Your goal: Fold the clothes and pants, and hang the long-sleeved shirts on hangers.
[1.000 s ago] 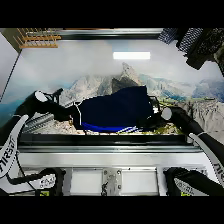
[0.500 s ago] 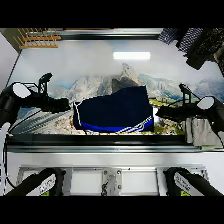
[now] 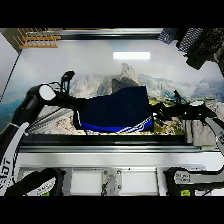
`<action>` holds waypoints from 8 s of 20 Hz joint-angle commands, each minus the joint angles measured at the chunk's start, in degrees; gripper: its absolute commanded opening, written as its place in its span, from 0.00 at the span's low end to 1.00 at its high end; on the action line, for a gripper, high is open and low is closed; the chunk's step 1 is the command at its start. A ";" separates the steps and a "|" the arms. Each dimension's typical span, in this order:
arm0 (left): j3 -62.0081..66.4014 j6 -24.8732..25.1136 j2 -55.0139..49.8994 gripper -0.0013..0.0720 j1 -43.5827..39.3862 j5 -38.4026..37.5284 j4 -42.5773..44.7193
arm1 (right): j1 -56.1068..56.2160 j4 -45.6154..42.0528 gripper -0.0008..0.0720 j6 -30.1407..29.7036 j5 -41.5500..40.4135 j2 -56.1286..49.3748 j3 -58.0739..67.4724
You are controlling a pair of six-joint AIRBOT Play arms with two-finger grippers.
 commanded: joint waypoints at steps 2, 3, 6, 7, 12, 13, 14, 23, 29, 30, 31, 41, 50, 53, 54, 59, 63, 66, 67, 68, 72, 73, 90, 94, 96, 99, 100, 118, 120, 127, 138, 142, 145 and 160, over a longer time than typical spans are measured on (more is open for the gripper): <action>0.04 -3.52 -5.86 0.03 -6.38 6.16 -0.04 | 6.43 6.29 0.78 -2.25 -5.49 -3.91 0.94; 0.04 -4.04 -7.04 0.03 -7.13 6.73 -0.04 | 7.74 7.65 0.65 -2.29 -7.04 -3.98 1.11; 0.04 -4.96 -9.60 0.03 -7.87 7.91 -0.44 | 9.29 10.56 0.19 -2.34 -11.43 -3.93 1.20; 0.04 -4.96 -10.36 0.03 -7.85 8.13 -2.19 | 9.18 10.51 0.01 -2.86 -11.26 -3.87 1.22; 0.11 -4.72 -14.58 0.03 -8.59 12.61 -8.52 | 5.27 -2.40 0.02 3.67 -5.18 3.32 1.75; 0.52 -4.72 -15.78 0.03 -9.27 13.14 -9.46 | 4.35 -8.04 0.01 6.78 -3.30 5.62 2.71; 1.70 -4.70 -17.38 0.03 -10.05 13.18 -10.27 | 3.93 -14.19 0.01 10.16 -1.27 7.82 4.28; 23.98 -4.92 -35.98 0.03 -22.51 11.91 -10.51 | 10.38 -37.68 0.02 22.43 18.45 15.82 23.91; 34.88 -4.98 -44.28 0.03 -27.39 7.89 -10.54 | 19.47 -39.08 0.01 24.61 19.93 15.80 29.33; 36.15 -4.98 -45.24 0.03 -27.93 7.52 -10.51 | 20.50 -39.06 0.01 24.65 19.89 15.78 29.51; 36.92 -4.96 -45.86 0.03 -28.46 7.45 -10.51 | 21.35 -39.08 0.01 24.81 19.91 15.76 29.53; 37.18 -6.08 -39.52 0.03 -21.88 6.23 -9.27 | 24.70 -41.20 0.01 24.76 19.63 15.41 29.57; 37.18 -5.77 -27.85 0.03 -4.85 -1.73 2.69 | 34.27 -40.48 0.02 24.74 12.66 13.05 29.81; 37.18 -5.77 -24.04 0.03 1.25 -3.30 2.67 | 43.19 -36.85 0.02 24.74 4.59 7.34 29.81; 37.18 -5.77 -22.82 0.03 2.89 -3.58 2.67 | 46.58 -35.58 0.02 23.91 0.39 4.76 29.81; 37.18 -5.79 -17.88 0.03 9.68 -5.33 2.67 | 62.20 -30.84 0.94 22.93 -14.27 -12.66 39.58; 37.05 -5.75 -15.21 0.03 12.90 -7.82 4.00 | 63.54 -32.28 0.95 19.17 -9.68 -12.70 48.24; 37.05 -5.68 -13.53 0.03 13.03 -9.27 8.04 | 59.34 -35.93 0.92 19.61 -7.91 -6.03 45.09; 37.00 -5.01 -13.20 0.03 12.90 -9.99 8.48 | 57.29 -36.30 0.92 19.63 -6.95 -3.56 42.82; 36.00 -4.07 -12.59 0.03 12.50 -9.55 8.15 | 54.90 -36.30 0.92 19.61 -6.08 -0.87 39.87; 25.94 -3.78 -8.94 0.03 9.86 -6.64 7.85 | 42.82 -37.75 0.92 19.82 -5.79 10.84 23.89; 23.54 -3.08 -8.63 0.03 8.50 -6.34 7.48 | 39.58 -37.70 0.92 19.82 -5.84 13.25 20.17; 20.76 -3.43 -21.35 0.09 -10.99 6.03 -2.40 | 24.00 -37.77 0.92 19.78 -5.84 20.57 10.05; 23.19 -3.45 -21.64 0.03 -4.13 11.26 -2.34 | 24.00 -37.75 0.92 19.80 -5.84 20.57 10.05; 24.98 -3.48 -21.92 0.03 -0.31 12.09 -2.40 | 24.02 -37.73 0.92 19.80 -5.84 20.55 10.05; 26.73 -4.17 -22.36 0.77 4.15 7.67 -2.47 | 24.11 -37.73 0.92 19.82 -5.81 20.52 10.03; 27.58 -4.00 -22.32 0.78 5.35 4.50 -2.49 | 24.11 -37.75 0.92 19.82 -5.81 20.52 10.03; 28.89 12.98 -31.89 0.65 -9.88 -13.75 -10.34 | 24.11 -37.73 0.92 19.80 -5.35 19.93 10.03; 28.92 11.26 -31.19 0.14 -9.46 -13.62 -10.34 | 24.11 -37.75 0.92 19.80 -5.14 19.93 10.03; 17.68 11.08 -15.26 0.03 -9.75 -21.53 -4.04 | 24.11 -37.75 0.92 19.80 -4.28 19.93 10.03; -12.41 7.26 -1.75 0.83 -12.85 -9.84 -4.35 | 24.11 -37.75 0.92 19.80 -4.28 19.93 10.03; -5.73 5.49 2.47 0.82 -9.60 -9.20 -4.28 | 23.98 -37.79 0.92 19.61 -3.28 19.93 9.75; -1.81 4.20 6.73 0.82 -7.80 -4.31 -4.26 | 24.11 -32.28 0.92 18.67 -3.80 18.34 9.03; 24.17 -12.72 -26.29 0.82 -40.02 -1.01 41.51 | 11.98 -32.41 0.92 21.97 -6.91 24.72 9.03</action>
